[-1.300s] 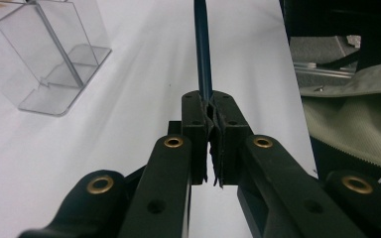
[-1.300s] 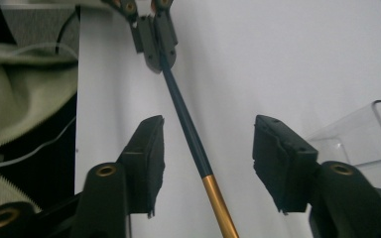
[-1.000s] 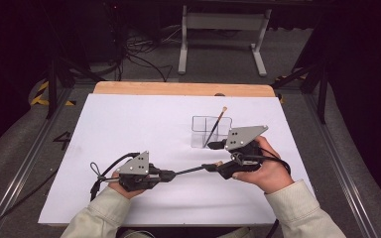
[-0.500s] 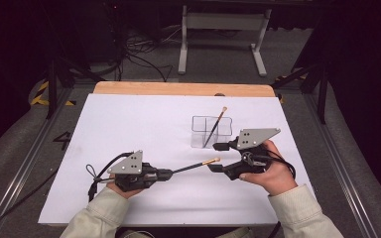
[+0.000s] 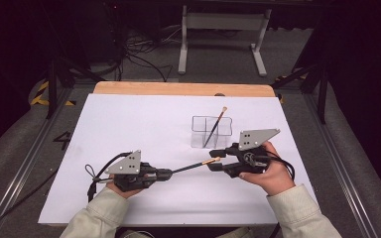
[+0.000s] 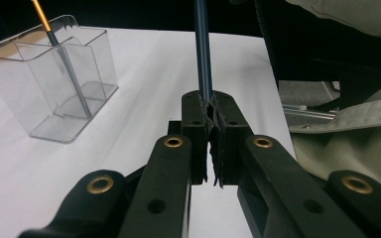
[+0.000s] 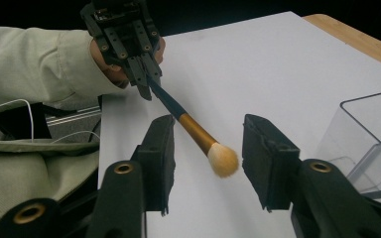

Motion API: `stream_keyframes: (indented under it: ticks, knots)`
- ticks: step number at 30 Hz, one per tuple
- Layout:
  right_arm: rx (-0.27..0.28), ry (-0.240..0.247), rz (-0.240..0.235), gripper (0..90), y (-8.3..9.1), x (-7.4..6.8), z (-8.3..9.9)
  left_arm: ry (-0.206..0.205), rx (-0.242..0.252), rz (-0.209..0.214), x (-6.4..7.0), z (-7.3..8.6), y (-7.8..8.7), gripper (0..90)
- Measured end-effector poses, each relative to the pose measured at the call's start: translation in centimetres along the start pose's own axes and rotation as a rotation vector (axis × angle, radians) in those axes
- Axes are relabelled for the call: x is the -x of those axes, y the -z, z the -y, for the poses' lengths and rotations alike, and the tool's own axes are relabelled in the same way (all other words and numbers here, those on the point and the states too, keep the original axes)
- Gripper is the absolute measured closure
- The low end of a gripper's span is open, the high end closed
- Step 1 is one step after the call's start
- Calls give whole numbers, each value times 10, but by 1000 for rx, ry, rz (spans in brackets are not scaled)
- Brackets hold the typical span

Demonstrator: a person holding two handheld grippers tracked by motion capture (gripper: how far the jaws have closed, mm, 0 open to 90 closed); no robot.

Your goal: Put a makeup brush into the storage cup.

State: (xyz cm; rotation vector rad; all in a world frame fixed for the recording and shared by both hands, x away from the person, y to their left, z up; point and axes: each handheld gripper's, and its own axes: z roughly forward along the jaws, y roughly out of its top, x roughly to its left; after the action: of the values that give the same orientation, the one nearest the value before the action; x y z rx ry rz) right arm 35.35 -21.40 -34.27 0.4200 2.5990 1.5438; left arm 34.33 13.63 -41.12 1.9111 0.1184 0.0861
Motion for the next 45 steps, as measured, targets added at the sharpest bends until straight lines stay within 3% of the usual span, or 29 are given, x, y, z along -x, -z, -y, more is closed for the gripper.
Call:
stream_keyframes:
  ticks: [12,18,23,39,44,45]
  knots:
    - [-8,5,-19,783,3,0,0,-1,-1,-1,0,0,0,855]
    - [-13,4,-22,793,3,1,-1,-1,-11,-1,0,1,-1,854]
    - [-12,-14,-55,806,5,2,-1,-2,-21,2,0,0,-3,853]
    - [-44,16,-129,844,7,-4,-12,-8,-35,-36,0,0,-1,808]
    - [-78,34,-125,845,10,-6,-21,2,-34,-66,0,0,-1,665]
    - [-88,35,-127,845,11,-6,-23,8,-29,-88,-1,0,0,627]
